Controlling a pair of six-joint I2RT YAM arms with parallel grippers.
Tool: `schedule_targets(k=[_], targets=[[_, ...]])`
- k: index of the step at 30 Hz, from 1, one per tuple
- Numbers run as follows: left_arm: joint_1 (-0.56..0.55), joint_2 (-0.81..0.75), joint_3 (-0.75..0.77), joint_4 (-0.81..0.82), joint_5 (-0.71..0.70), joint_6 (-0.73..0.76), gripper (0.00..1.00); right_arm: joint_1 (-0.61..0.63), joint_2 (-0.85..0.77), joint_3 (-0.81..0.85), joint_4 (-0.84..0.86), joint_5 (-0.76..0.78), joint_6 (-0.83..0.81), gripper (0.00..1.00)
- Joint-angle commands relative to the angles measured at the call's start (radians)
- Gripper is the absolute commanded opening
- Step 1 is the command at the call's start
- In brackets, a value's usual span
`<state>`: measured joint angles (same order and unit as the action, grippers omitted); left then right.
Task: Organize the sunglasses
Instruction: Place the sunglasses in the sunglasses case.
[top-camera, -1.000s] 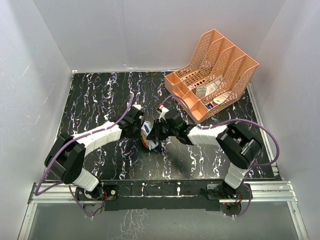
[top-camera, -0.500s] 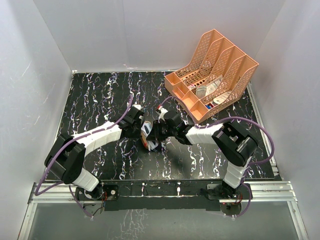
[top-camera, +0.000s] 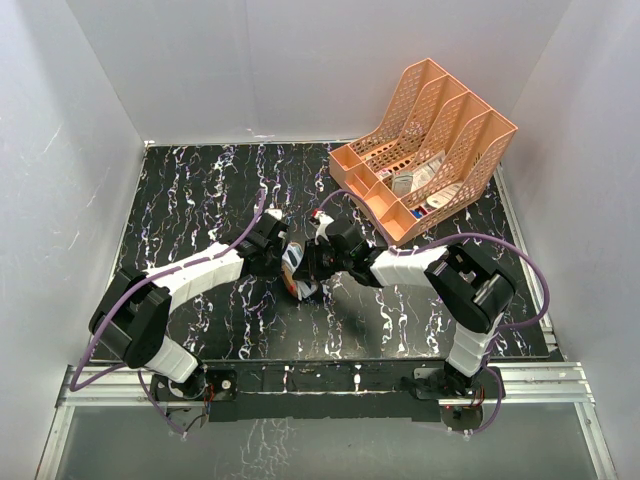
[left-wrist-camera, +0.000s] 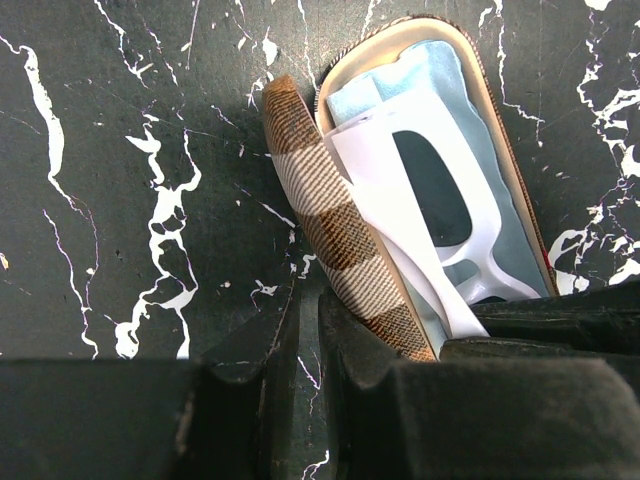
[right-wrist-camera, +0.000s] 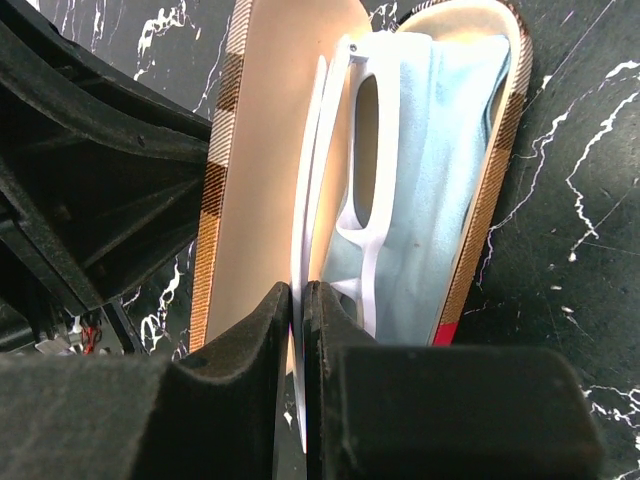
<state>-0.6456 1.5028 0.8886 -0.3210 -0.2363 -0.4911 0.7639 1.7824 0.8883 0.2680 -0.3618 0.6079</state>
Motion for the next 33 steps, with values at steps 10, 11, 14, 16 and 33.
schedule_targets(k=[10,11,14,16,33], targets=[[-0.005,-0.008,0.020,0.001,0.004,0.002,0.13,-0.031,-0.034,0.059,-0.005,-0.027,-0.028,0.00],[-0.005,-0.008,0.021,-0.001,0.004,0.003,0.13,-0.032,-0.035,0.061,-0.006,-0.033,-0.027,0.00],[-0.005,-0.006,0.021,0.001,0.002,0.003,0.13,-0.033,-0.067,0.064,-0.010,-0.042,-0.025,0.00],[-0.006,-0.004,0.018,0.005,0.002,0.004,0.13,-0.033,-0.074,0.066,-0.014,-0.045,-0.026,0.00],[-0.006,-0.005,0.017,0.001,-0.001,0.002,0.13,-0.036,-0.049,0.079,-0.012,-0.046,-0.045,0.00]])
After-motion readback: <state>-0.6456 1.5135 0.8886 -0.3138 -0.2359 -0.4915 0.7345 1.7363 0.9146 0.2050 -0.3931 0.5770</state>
